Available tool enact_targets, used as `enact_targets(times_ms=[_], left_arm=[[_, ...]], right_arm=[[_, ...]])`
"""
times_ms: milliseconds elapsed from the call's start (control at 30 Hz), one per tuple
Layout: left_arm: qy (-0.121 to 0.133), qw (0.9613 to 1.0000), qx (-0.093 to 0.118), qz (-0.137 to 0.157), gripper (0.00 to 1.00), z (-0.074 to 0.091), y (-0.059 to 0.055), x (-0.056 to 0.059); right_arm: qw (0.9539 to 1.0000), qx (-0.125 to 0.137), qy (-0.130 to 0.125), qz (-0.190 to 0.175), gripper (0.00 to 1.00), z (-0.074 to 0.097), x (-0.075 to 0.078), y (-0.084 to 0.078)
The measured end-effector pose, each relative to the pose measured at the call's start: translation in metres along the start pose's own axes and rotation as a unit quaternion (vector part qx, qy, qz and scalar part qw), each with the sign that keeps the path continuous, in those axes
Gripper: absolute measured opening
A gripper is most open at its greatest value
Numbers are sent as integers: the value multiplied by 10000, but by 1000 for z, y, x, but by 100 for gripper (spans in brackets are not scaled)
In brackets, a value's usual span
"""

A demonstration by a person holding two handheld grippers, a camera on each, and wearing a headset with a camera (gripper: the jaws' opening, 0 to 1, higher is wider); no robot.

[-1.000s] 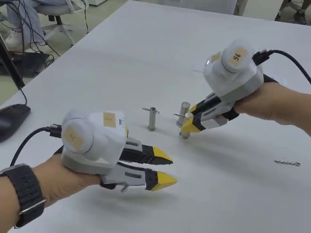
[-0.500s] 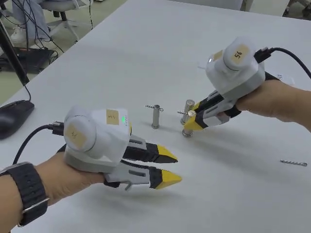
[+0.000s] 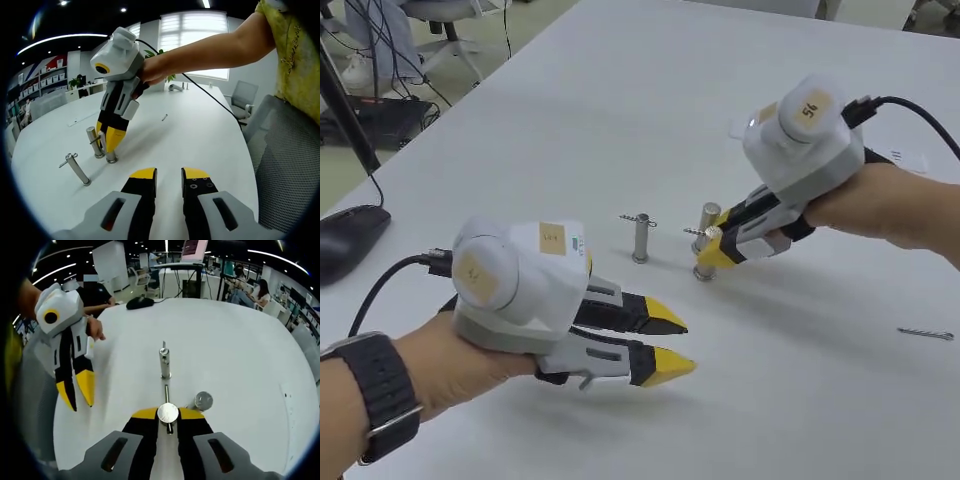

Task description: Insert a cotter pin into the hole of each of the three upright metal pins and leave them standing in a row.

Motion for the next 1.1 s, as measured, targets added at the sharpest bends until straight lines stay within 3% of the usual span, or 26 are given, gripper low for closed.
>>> enact_targets(times_ms=[867, 1067, 1100], left_arm=[[-53, 10000, -23, -3, 18, 0, -1, 4], [-76, 10000, -39, -6, 18, 0, -1, 5], [-85, 10000, -40, -8, 18, -1, -1, 6]], right_arm=[[9993, 207, -34, -315, 23, 18, 2, -8], [9981, 414, -107, -443, 23, 44, 6, -11], [9966, 579, -189, -560, 22, 51, 10, -9]])
Point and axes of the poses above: the centre of the closed fingertips' face, and the gripper's own axes: z roughly backward along the fingers, x roughly to its right, y roughly out of its top, the point moved 4 cm from there along z, roughly backward along the fingers, and after that the axes turned 9 degrees about z, right-handed, at the moved point
